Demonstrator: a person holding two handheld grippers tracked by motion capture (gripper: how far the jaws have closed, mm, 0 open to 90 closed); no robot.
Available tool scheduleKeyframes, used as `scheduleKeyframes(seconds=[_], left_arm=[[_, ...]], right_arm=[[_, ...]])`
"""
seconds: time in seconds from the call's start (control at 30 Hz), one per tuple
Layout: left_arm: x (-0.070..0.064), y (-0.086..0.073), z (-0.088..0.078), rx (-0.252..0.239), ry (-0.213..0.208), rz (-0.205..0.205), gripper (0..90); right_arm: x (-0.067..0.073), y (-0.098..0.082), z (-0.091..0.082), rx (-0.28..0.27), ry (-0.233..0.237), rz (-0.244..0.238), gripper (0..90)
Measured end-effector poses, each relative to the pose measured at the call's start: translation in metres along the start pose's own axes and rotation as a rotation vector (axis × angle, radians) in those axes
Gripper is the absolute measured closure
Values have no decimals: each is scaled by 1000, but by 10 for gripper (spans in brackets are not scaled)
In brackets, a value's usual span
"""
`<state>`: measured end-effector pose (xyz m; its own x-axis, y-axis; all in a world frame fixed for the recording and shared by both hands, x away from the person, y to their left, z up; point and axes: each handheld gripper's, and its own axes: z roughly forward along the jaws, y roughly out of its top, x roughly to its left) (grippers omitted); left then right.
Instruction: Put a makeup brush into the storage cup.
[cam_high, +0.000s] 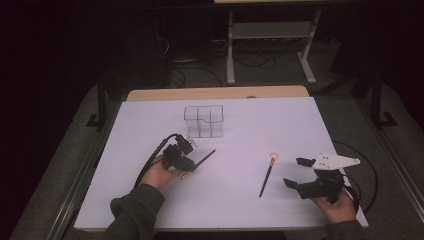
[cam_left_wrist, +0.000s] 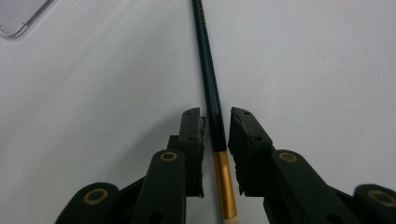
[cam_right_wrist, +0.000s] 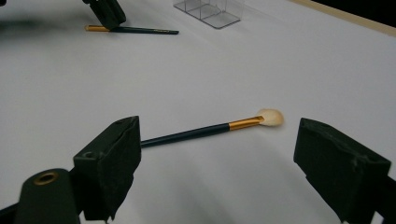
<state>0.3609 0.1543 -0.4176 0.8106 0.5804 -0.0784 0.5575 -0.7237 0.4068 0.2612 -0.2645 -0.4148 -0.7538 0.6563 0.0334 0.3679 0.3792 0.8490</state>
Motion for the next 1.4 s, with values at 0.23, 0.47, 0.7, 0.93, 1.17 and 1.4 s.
scheduleKeyframes(seconds=[0.23, 0.47, 0.7, 0.93, 1.17, 1.4], left_arm=[[-3, 2, 4, 22, 17, 11, 764], [-5, 3, 5, 32, 45, 8, 802], [-8, 5, 6, 46, 78, 24, 824], [-7, 4, 5, 41, 65, 13, 831], [-6, 4, 5, 42, 62, 19, 832], [-1, 2, 1, 23, 42, -3, 833]], right_arm=[[0, 0, -1, -11, 7, 5, 139], [2, 1, 0, -6, 8, -3, 139], [5, 3, 1, 5, 6, -18, 139], [3, 1, 2, 14, 4, -12, 140], [2, 0, 3, 17, 7, -9, 139], [6, 1, 3, 21, 11, -20, 140]])
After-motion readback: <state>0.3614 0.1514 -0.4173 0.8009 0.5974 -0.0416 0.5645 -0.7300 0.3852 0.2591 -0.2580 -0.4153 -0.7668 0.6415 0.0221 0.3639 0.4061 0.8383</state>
